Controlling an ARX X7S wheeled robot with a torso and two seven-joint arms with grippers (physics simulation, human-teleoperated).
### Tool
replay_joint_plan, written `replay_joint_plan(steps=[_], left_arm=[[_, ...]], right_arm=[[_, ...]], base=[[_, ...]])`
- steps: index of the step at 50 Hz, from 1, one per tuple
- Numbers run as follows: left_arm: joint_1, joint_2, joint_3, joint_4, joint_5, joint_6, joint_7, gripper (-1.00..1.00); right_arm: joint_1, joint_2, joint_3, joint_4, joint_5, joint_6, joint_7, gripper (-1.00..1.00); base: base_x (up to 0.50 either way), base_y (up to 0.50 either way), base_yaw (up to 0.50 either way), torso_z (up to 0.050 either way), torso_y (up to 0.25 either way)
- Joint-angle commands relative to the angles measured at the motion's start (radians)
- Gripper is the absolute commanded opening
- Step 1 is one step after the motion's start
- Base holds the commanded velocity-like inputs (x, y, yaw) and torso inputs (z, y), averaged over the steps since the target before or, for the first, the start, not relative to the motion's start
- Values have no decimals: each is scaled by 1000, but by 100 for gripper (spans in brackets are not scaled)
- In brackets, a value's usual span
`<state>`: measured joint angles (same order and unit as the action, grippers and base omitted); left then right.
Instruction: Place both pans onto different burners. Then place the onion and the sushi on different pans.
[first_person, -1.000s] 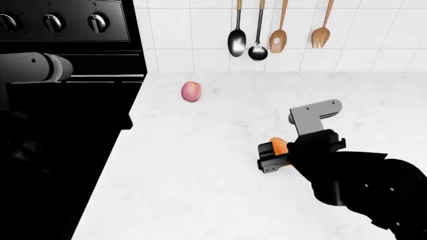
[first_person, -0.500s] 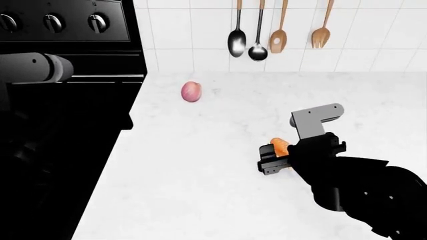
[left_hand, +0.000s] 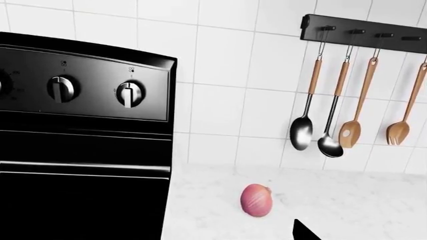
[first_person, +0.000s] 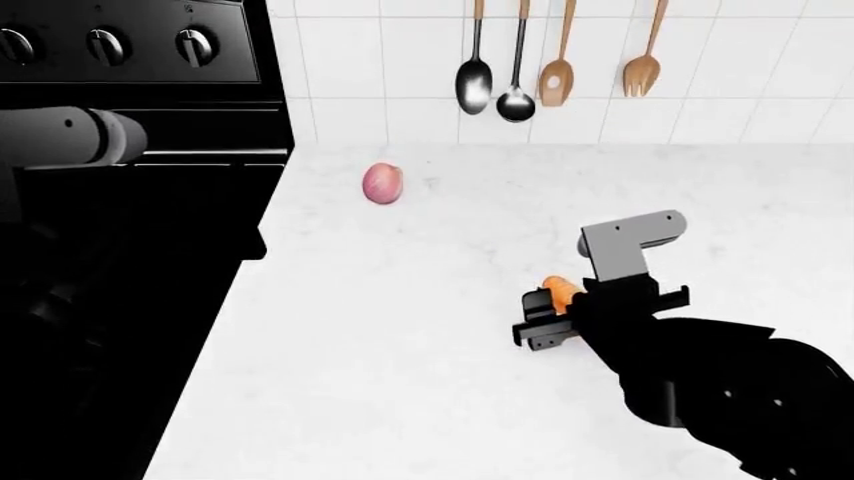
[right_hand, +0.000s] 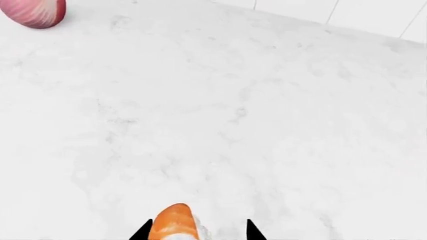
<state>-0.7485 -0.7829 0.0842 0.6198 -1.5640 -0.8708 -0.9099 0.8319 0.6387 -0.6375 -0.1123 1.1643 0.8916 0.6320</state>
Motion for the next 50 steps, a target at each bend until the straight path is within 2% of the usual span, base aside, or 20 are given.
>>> replay_joint_plan(steps=[1,20,31,40,50], left_arm=[[1,-2,0,0,0,4,2,100],[11,-11,-8,9,-8,15,-1,100],[12,-15,-10,10,-11,19,-2,100],[18,-12,-6,12,-8,22,-1,100],[-40,45,65,-46,43,0,33,100]], right_arm=[[-39,10,-25,-19,58,17,8,-100],[-48,80,43,-285,185,47,162,-100],[-33,111,78,-360,236,48,212,-100],[12,182,158,-475,360,46,316,-100],[6,279,246,-599,464,0,400,-100]], base=[[0,0,0,0,0],[-1,0,0,0,0],[0,0,0,0,0],[0,0,0,0,0],[0,0,0,0,0]])
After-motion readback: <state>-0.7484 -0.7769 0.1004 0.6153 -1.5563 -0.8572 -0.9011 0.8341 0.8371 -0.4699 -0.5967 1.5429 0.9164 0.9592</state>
